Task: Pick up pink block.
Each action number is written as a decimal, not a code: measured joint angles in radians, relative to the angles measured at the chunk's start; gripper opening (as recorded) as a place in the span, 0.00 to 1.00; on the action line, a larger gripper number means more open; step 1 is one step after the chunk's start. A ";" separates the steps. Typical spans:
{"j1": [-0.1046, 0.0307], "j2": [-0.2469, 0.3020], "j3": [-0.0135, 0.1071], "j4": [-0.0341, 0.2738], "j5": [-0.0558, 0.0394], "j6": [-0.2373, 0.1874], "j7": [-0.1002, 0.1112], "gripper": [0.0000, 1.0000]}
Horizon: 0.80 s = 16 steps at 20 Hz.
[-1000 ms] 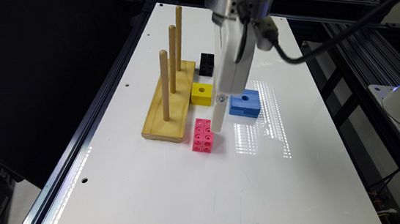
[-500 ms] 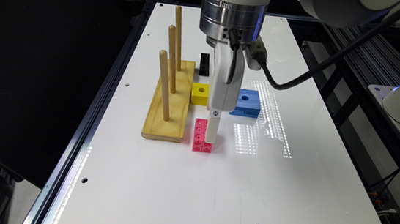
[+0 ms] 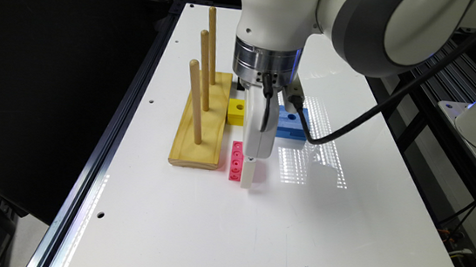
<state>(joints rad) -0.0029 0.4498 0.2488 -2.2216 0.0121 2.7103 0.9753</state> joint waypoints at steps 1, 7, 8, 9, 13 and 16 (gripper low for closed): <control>0.002 0.001 0.000 0.007 0.0000 -0.001 0.001 1.00; 0.007 0.009 0.000 0.024 0.0000 -0.002 0.002 1.00; 0.007 0.009 0.000 0.025 0.0000 -0.002 0.002 1.00; 0.007 0.009 0.000 0.025 0.0000 -0.002 0.002 1.00; 0.007 0.011 0.000 0.025 0.0000 -0.002 0.002 1.00; 0.007 0.031 -0.002 0.030 -0.0049 0.009 0.004 1.00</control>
<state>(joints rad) 0.0044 0.4809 0.2467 -2.1912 0.0072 2.7189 0.9797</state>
